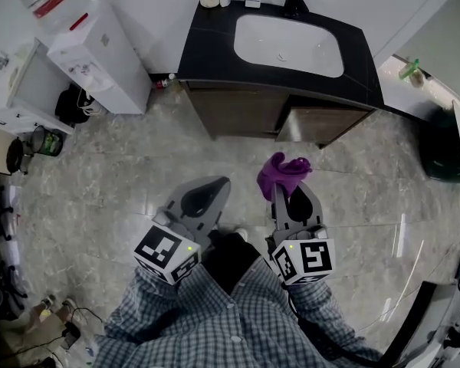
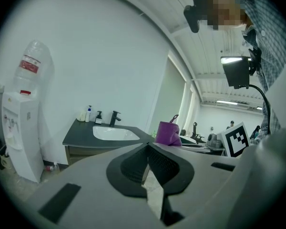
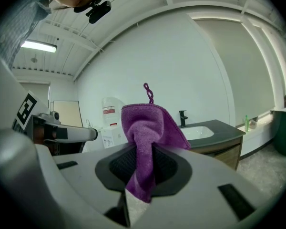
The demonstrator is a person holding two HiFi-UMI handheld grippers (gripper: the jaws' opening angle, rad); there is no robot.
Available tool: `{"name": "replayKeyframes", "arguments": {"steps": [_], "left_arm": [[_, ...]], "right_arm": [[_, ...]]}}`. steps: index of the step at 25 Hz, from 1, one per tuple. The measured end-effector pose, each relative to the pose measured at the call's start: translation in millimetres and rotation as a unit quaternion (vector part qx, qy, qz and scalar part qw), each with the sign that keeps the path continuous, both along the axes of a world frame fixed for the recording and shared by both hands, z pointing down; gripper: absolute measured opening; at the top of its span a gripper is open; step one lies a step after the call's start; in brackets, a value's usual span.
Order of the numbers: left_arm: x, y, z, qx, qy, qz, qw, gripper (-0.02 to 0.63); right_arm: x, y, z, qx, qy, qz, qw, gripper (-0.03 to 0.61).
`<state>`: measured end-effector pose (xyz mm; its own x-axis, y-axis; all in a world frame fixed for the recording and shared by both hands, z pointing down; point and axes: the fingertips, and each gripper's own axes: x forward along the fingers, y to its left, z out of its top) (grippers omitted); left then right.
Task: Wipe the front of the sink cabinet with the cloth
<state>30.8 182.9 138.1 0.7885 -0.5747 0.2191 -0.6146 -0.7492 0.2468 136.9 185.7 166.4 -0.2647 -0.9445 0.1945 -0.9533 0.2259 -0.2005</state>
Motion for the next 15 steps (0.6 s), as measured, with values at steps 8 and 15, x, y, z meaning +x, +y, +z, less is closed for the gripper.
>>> {"name": "replayKeyframes", "arguments": {"steps": [8,15], "left_arm": [[-11.3,-11.7,-3.8,0.0,0.011,0.02,0.9997,0.011],[-15.3,-18.4,-6.7,0.004,0.019,0.023,0.9995,0.011]], "right_arm": [[-14.3,-7.4,-0.1,-0.005,0.014,0.014,1.0,0.072],[-23.1,-12.5,-7.5,0.0,0.038,0.008,0.999,0.072]]}}
